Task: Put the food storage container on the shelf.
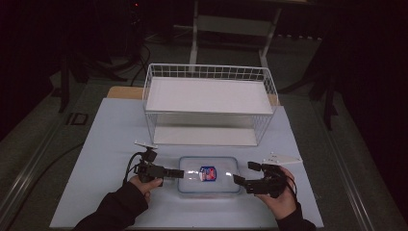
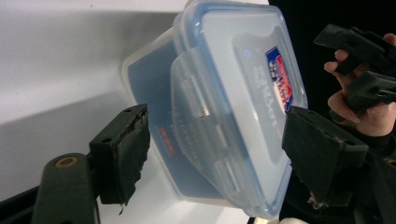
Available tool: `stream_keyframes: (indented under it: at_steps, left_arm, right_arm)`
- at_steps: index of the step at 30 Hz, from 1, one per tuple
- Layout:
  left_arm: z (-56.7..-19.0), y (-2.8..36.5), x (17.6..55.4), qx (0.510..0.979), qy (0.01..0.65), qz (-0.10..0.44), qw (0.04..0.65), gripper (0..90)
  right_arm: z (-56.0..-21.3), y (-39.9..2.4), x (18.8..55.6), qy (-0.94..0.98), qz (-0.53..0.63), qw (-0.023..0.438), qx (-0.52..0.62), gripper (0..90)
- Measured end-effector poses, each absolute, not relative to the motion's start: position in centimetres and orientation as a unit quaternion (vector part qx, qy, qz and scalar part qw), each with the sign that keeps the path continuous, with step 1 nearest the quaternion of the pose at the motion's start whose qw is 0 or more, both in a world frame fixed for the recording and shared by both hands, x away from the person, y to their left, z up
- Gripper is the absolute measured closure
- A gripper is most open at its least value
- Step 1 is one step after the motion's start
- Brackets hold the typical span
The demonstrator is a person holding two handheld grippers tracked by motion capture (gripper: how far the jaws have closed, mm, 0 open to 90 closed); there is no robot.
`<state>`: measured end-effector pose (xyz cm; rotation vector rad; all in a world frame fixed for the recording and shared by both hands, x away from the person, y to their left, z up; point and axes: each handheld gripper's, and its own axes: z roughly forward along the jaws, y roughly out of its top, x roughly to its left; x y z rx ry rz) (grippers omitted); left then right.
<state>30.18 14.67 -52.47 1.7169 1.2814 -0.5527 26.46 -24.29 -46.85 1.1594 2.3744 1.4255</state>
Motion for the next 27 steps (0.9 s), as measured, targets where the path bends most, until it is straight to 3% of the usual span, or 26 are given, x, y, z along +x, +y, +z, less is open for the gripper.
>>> stream_keyframes:
  at_steps: [11,24,25,27]
  left_arm:
    - [-53.7,15.3,30.8,0.680,0.499,-0.282,0.457,48.7]
    - [-52.5,15.4,29.6,0.712,0.451,-0.251,0.476,56.2]
    - [-52.5,15.5,29.4,0.717,0.441,-0.248,0.479,56.6]
    - [-52.4,15.5,29.2,0.723,0.430,-0.242,0.484,57.4]
  right_arm:
    - [-47.2,-24.3,26.6,0.790,0.467,0.052,0.394,15.3]
    - [-48.2,-24.5,27.5,0.781,0.454,-0.005,0.429,15.7]
    - [-48.5,-24.7,27.7,0.775,0.458,-0.030,0.435,22.2]
    - [-48.7,-24.7,27.8,0.775,0.457,-0.041,0.434,25.8]
